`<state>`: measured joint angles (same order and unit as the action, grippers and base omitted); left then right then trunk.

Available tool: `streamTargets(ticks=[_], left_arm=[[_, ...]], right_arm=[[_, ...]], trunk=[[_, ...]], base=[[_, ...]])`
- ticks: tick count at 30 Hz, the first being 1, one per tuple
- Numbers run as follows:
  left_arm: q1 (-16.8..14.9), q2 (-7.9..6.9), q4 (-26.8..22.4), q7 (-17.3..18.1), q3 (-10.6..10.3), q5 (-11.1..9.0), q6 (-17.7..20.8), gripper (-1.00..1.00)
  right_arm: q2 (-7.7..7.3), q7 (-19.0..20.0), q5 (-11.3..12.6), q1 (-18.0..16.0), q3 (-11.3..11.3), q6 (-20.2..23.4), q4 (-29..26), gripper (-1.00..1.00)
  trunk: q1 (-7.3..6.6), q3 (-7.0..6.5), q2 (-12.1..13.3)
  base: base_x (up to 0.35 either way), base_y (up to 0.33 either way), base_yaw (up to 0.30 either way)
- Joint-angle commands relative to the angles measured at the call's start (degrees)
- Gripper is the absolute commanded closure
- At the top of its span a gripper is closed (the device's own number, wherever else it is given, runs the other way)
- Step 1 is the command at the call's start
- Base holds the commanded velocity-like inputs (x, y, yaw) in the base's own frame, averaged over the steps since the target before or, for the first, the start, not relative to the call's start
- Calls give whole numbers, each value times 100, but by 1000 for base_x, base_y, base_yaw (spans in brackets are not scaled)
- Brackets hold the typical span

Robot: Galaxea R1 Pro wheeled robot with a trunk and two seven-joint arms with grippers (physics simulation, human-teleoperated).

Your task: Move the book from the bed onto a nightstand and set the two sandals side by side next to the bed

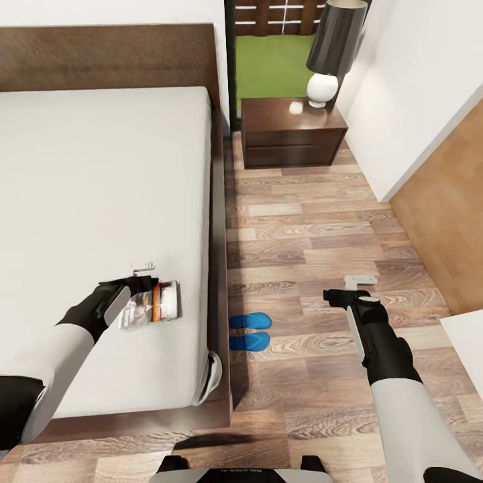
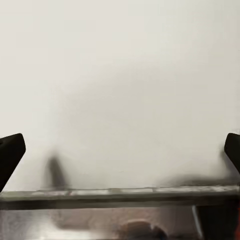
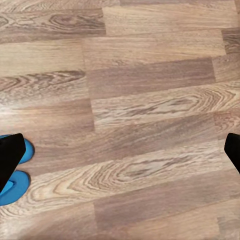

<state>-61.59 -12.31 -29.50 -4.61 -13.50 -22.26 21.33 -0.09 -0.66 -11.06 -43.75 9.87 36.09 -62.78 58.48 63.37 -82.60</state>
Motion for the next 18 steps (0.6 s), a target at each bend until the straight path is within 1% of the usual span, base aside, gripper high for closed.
streamTargets(ticks=[1,4,16,18], left_arm=[[-2,-8,-11,-48,-48,-59,22,-100],[-2,-8,-11,-48,-48,-59,24,-100],[-2,-8,-11,-48,-48,-59,20,-100],[-2,-8,-11,-48,-48,-59,20,-100]], right_arm=[[0,-4,-19,-2,-3,30,-6,-100],[0,-4,-19,-2,-3,30,-6,-100],[0,-4,-19,-2,-3,30,-6,-100],[0,-4,-19,-2,-3,30,-6,-100]], trunk=[[22,22,-44],[88,76,-164],[88,76,-164],[88,76,-164]], base=[[0,0,0],[0,0,0],[-1,0,0],[-115,0,0]])
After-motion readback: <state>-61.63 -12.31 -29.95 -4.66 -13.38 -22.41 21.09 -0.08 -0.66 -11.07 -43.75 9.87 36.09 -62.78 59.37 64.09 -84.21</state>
